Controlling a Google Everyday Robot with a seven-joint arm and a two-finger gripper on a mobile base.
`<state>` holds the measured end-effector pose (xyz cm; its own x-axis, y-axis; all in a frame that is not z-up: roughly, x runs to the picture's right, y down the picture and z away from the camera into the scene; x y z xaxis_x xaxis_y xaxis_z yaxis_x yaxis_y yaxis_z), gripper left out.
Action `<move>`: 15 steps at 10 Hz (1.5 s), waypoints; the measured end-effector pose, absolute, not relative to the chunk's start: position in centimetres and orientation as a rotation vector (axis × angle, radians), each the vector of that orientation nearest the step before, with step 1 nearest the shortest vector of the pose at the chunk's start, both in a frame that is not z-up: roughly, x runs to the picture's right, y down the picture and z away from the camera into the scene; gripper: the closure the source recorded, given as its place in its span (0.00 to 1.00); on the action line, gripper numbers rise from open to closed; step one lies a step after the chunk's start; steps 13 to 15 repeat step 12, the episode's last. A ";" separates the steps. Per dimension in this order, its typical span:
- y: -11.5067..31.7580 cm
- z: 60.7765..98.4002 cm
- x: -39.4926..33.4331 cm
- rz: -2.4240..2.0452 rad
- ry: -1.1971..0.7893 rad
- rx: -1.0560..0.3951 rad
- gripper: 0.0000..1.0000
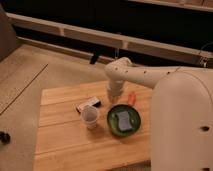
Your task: Knock the bottle over
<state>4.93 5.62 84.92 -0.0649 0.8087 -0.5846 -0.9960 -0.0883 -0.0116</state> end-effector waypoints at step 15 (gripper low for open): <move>0.3 84.9 7.1 1.492 0.397 -0.408 0.37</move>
